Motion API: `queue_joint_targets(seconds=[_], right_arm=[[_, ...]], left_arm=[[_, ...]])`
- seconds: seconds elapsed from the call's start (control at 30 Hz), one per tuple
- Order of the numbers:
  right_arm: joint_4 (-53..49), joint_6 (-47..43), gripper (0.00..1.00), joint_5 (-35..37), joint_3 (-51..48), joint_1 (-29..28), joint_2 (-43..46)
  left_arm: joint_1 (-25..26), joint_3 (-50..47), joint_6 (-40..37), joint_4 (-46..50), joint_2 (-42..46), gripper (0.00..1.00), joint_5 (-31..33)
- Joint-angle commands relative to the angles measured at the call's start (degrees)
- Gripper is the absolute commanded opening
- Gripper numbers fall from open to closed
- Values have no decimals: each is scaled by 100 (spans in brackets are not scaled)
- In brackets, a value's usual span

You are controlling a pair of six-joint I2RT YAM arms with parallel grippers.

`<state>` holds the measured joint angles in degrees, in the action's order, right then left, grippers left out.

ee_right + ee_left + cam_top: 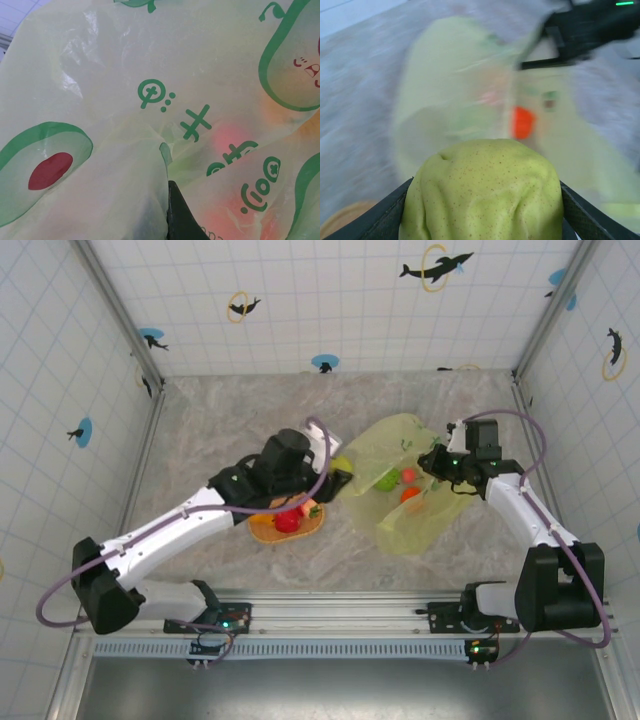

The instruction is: Place the fruits into the plastic bag

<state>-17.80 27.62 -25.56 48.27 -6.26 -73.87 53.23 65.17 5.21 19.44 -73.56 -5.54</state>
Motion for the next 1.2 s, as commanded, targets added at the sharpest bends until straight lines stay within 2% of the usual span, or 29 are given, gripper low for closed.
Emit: queue_joint_targets(seconds=[0.0, 0.27, 0.47, 0.73, 1.0, 1.17], right_arm=[[111, 20, 0, -28, 218, -70, -72], [-14, -53, 0, -19, 362, -147, -75], [-193, -169, 0, -234, 573, -203, -162], [-677, -494, 0, -327, 779, -226, -137], [-742, -517, 0, -479, 1008, -165, -307], [-474, -322, 0, -1019, 1047, -67, -382]], left_arm=[[294, 80, -224, -451, -287, 60, -613], [554, 687, -682, 192, -1852, 59, -379], [565, 1498, -881, 526, -3018, 59, 407], [551, 1923, -576, -785, -3762, 60, 1229], [557, 1410, -479, -2735, -3848, 62, 2008], [556, 1139, -536, -3584, -4001, 64, 2372]])
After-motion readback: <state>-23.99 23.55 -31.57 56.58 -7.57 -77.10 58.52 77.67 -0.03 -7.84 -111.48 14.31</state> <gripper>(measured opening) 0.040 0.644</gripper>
